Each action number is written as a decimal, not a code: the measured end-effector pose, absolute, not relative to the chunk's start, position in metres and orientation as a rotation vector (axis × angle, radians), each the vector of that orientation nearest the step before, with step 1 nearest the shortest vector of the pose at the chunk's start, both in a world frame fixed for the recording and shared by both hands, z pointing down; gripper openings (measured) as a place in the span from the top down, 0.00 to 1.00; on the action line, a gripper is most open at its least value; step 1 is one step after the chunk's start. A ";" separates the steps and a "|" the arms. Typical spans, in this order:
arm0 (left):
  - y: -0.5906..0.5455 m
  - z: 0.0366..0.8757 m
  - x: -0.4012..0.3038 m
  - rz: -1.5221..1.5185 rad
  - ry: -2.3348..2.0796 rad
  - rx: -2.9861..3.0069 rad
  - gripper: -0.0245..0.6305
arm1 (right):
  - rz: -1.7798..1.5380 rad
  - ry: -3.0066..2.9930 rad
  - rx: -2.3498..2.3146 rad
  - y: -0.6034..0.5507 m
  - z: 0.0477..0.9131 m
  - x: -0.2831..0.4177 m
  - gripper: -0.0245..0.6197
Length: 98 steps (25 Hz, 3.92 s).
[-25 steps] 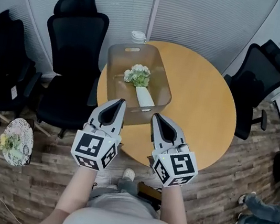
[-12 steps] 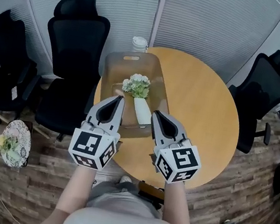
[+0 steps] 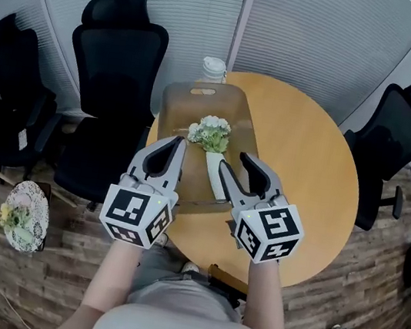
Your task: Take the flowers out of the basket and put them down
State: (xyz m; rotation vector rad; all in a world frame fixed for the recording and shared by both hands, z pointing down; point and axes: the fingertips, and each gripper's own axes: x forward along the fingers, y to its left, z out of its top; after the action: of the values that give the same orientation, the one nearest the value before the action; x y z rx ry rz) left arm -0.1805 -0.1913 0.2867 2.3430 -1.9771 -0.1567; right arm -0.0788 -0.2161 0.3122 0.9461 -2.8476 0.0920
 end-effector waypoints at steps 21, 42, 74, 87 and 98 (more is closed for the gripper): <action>-0.270 0.287 -0.252 -0.196 -1.713 2.476 0.96 | 0.284 -2.378 0.923 -0.296 0.400 -0.144 0.59; -0.306 0.306 -0.281 -0.290 -1.591 2.435 0.96 | 0.548 -1.884 0.659 -0.307 0.537 -0.134 0.52; -0.321 0.327 -0.287 -0.276 -1.592 2.384 0.96 | 0.506 -1.528 0.510 -0.290 0.627 -0.117 0.46; -0.320 0.332 -0.289 -0.248 -1.606 2.377 0.96 | 0.460 -1.429 0.413 -0.275 0.639 -0.102 0.36; -0.318 0.337 -0.289 -0.230 -1.602 2.377 0.96 | 0.459 -1.366 0.559 -0.274 0.659 -0.077 0.35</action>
State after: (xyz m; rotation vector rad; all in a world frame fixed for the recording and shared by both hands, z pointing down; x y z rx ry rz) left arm -0.2894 -0.3176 0.3368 2.3775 -1.6022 -0.2302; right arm -0.0771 -0.2736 0.6587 0.5587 -1.3660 0.4594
